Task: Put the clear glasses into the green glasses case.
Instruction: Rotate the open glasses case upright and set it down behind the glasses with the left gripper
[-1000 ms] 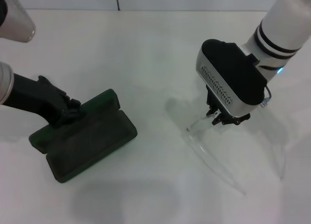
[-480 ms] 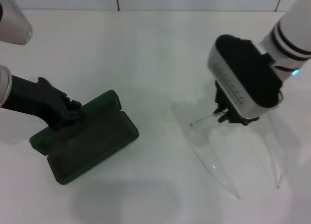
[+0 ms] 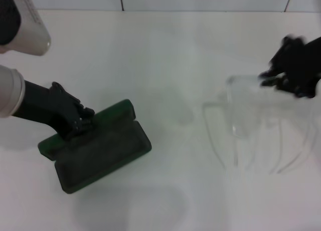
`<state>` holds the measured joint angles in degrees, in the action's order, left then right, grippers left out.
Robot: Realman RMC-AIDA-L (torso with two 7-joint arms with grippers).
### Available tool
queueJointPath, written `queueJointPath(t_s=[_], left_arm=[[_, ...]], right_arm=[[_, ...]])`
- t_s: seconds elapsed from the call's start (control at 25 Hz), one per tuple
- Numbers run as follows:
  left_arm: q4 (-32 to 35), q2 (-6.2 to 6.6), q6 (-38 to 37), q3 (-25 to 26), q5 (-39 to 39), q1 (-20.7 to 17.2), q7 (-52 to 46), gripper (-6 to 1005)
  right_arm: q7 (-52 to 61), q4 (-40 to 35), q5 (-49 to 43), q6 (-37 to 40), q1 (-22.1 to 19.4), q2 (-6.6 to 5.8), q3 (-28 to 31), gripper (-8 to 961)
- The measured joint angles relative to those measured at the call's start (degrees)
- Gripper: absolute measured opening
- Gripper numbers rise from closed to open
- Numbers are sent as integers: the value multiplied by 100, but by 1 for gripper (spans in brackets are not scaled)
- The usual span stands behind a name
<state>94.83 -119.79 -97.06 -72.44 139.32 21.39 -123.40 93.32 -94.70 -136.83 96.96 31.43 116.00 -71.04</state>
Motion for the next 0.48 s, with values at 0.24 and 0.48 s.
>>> queueJointPath(t_s=[0.24,0.48], left_arm=[[8,0,161,-494,22,173,-7,199],[-242,-5,619,-1020,6,717,-94,199]], right_arm=[[-83,-694,1030,461,-787,17,1710,66],[-306,-746,2075,1237,-1150,19,3765,56]])
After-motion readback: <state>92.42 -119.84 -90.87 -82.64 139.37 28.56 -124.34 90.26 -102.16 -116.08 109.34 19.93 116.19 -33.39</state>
